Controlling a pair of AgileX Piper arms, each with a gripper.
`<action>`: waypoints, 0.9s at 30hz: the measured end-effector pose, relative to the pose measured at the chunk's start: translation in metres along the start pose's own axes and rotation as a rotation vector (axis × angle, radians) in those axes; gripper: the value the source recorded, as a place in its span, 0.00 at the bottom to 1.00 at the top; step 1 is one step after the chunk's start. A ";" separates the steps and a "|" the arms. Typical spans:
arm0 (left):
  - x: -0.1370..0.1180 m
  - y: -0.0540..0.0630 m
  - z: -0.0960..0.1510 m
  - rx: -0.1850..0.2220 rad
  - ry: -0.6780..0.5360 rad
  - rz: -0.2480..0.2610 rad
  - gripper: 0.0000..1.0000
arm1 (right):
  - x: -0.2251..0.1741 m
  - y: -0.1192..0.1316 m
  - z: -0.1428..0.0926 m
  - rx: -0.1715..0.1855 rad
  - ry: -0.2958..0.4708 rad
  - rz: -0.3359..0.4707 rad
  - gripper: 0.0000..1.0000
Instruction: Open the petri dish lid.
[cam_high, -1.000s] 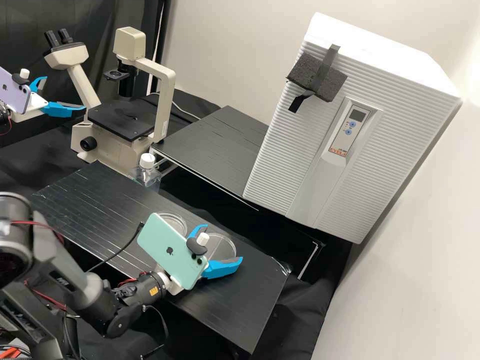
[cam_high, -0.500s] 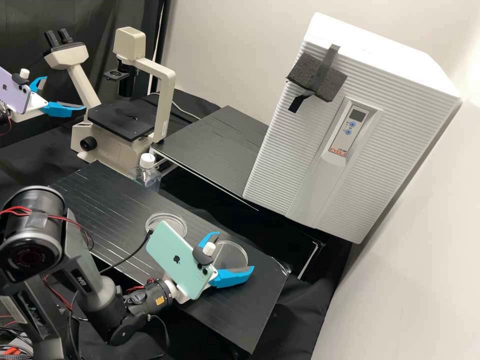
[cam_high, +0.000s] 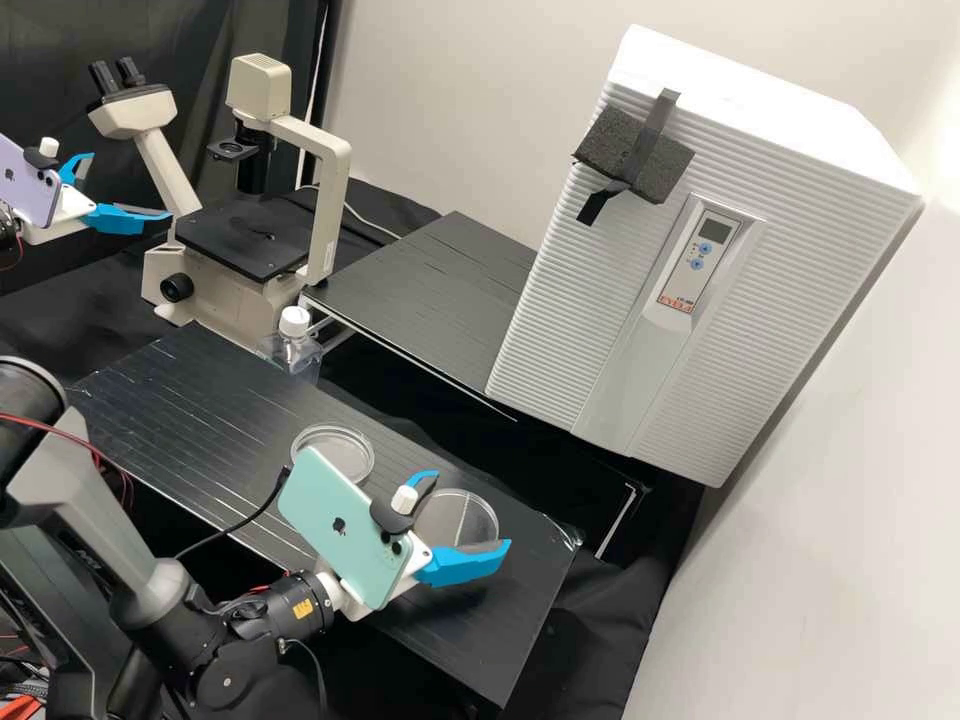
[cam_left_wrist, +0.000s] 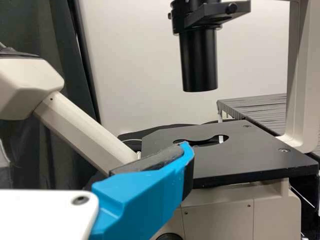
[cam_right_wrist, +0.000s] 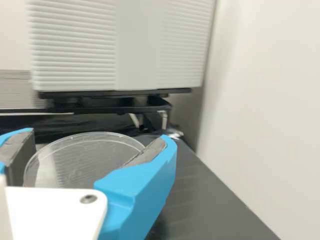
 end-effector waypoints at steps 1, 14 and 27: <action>0.000 0.000 0.000 0.000 0.000 0.000 1.00 | 0.000 -0.001 -0.001 -0.003 0.005 -0.009 0.00; 0.000 0.000 0.000 0.000 0.000 0.000 1.00 | 0.005 -0.009 0.005 -0.015 -0.001 -0.066 0.00; 0.000 0.000 0.000 0.000 0.000 0.000 1.00 | 0.010 -0.011 0.008 -0.031 -0.008 -0.054 1.00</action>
